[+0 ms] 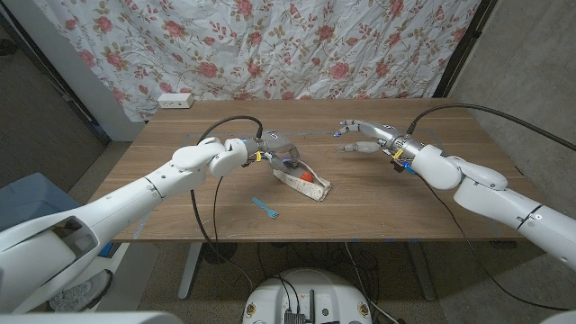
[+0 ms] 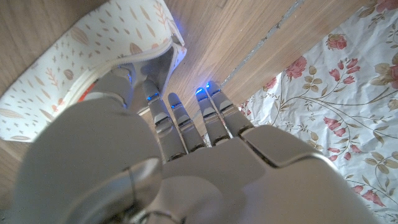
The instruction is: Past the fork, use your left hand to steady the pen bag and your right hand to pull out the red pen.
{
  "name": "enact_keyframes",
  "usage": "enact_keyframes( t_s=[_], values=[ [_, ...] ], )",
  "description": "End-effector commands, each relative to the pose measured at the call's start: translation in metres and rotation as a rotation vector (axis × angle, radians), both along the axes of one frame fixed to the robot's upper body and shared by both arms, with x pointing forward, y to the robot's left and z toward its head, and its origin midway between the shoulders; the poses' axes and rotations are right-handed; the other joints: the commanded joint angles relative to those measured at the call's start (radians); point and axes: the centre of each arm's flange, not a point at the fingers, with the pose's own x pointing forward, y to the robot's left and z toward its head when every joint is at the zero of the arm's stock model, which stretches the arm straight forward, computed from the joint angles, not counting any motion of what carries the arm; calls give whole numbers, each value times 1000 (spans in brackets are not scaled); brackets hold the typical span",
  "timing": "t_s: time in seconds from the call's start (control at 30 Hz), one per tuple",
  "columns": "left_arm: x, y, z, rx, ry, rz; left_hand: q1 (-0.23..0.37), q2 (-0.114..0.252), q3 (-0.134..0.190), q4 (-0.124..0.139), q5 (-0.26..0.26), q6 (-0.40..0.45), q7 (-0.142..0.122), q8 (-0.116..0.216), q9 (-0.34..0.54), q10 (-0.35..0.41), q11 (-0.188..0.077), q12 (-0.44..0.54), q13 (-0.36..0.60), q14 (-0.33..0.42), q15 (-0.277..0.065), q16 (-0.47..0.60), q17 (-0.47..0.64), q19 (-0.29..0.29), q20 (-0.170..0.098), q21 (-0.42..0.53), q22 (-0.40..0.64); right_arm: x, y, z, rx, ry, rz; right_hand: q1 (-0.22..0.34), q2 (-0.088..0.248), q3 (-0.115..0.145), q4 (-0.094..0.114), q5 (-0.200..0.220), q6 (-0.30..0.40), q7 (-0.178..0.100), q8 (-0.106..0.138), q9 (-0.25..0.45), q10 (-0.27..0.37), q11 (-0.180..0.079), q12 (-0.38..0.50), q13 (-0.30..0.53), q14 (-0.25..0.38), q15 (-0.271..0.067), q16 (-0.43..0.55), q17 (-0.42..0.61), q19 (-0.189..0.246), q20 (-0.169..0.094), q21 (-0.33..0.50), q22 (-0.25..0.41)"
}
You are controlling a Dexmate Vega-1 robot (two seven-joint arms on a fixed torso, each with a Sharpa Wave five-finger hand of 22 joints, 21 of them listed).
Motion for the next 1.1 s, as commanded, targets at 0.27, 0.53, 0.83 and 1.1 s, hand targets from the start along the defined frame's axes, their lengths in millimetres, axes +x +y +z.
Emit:
enact_keyframes(
  t_s=[0.27,0.53,0.83,1.1],
  values=[
    [2,-5,2,-12,3,2,-3,2,-9,-1,-1,-5,0,6,4,-4,2,2,1,-6,-139,2,3,-2,3,-4,3,-6,15,-3,-128,-64,-5,30,-7,5,3,5,45,-3,20,4,17,-5,4,1,8,-13,12,1,14,-3,5,0],
    [-2,-4,-5,-34,1,10,-2,4,-11,-2,0,-3,1,8,4,-2,2,3,1,-4,-141,3,3,-1,3,-3,3,-9,16,-9,-156,-87,2,54,-10,7,3,7,71,-5,31,5,24,-11,6,1,17,-21,17,-1,22,-4,7,0],
    [-4,-2,-11,-66,-12,8,-2,5,-13,-2,0,-12,2,6,4,1,2,4,2,-1,-141,4,3,0,5,-3,3,-9,16,-14,-179,-99,0,65,-13,7,3,8,79,-6,34,6,28,-10,7,1,19,-22,18,-1,24,-5,6,0],
    [-5,3,-15,-80,-16,5,-2,7,-16,-1,0,-13,1,7,4,2,2,5,2,-3,-140,4,3,0,4,-3,3,-12,21,-14,-222,-115,-13,75,-15,7,4,8,84,-7,36,6,26,-14,5,1,18,-22,19,-1,24,-5,6,0]
  ],
)
